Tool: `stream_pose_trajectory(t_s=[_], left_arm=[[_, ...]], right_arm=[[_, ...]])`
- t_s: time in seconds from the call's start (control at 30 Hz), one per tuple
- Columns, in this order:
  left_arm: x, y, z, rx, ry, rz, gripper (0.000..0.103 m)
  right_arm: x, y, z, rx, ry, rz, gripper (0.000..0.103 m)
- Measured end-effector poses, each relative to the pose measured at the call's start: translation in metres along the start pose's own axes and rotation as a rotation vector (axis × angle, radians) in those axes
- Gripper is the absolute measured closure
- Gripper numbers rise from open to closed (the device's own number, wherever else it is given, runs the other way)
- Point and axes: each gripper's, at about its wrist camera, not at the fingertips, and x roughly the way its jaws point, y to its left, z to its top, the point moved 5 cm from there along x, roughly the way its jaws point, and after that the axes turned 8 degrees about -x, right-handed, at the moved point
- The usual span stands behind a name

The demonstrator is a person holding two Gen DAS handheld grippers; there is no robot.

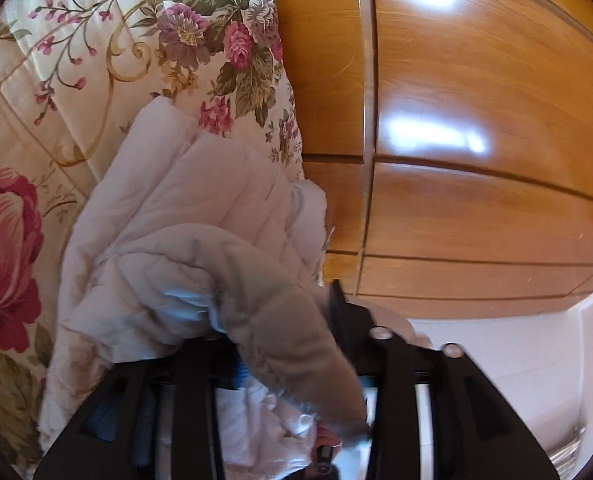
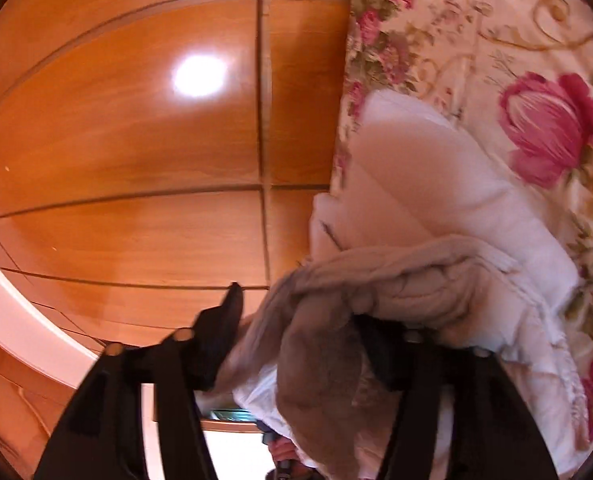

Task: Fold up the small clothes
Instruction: 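Lay the folded hem onto the jacket and open both grippers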

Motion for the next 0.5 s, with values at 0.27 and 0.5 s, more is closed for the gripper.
stream_pose_trajectory(t_s=[0.27, 0.5], left_arm=[[-0.026, -0.025, 0.013, -0.015, -0.106, -0.150, 0.030], [-0.052, -0.039, -0.004, 0.351, -0.329, 0.230, 0.030]], right_arm=[[-0.023, 0.024, 0.027, -0.141, -0.122, -0.039, 0.034], [-0.015, 0.056, 0.021, -0.539, -0.043, -0.392, 0.034]])
